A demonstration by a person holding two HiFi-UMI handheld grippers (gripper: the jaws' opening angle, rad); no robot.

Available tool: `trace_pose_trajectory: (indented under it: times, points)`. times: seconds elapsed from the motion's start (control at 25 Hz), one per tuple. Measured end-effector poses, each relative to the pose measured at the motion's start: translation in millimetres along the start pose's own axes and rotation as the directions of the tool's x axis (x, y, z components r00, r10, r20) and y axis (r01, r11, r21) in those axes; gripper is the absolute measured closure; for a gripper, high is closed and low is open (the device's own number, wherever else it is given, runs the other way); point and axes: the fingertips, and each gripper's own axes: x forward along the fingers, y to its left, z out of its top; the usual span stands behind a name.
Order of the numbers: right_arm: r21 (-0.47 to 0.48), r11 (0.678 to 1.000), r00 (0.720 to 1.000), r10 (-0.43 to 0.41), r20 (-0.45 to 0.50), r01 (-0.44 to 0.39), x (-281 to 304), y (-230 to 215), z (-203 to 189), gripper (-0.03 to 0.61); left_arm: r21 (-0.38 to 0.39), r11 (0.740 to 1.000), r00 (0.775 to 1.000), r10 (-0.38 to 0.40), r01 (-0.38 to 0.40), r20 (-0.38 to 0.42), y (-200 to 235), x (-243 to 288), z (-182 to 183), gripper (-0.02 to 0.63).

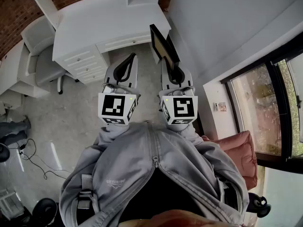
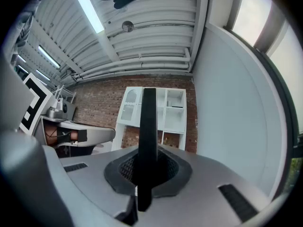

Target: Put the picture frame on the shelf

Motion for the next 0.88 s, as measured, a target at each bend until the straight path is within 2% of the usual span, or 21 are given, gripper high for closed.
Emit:
trace_pose_trajectory:
  times: [0.44, 0.88]
  points:
    - [-0.005, 1.000, 1.000, 0.025, 0.019, -0.025, 11.6, -25.9, -2.7, 0.543, 0.008, 1.000, 1.000, 0.026, -0.026, -0.002, -8.0, 26.3, -3.0, 0.606]
    - [0.045, 0.997, 0.998, 0.057, 0.031, -0.058, 25.1, -63.3, -17.7, 0.543, 0.026, 0.997, 0.997, 0.080, -0.079, -0.016, -14.8, 55.5, -12.2, 0.606]
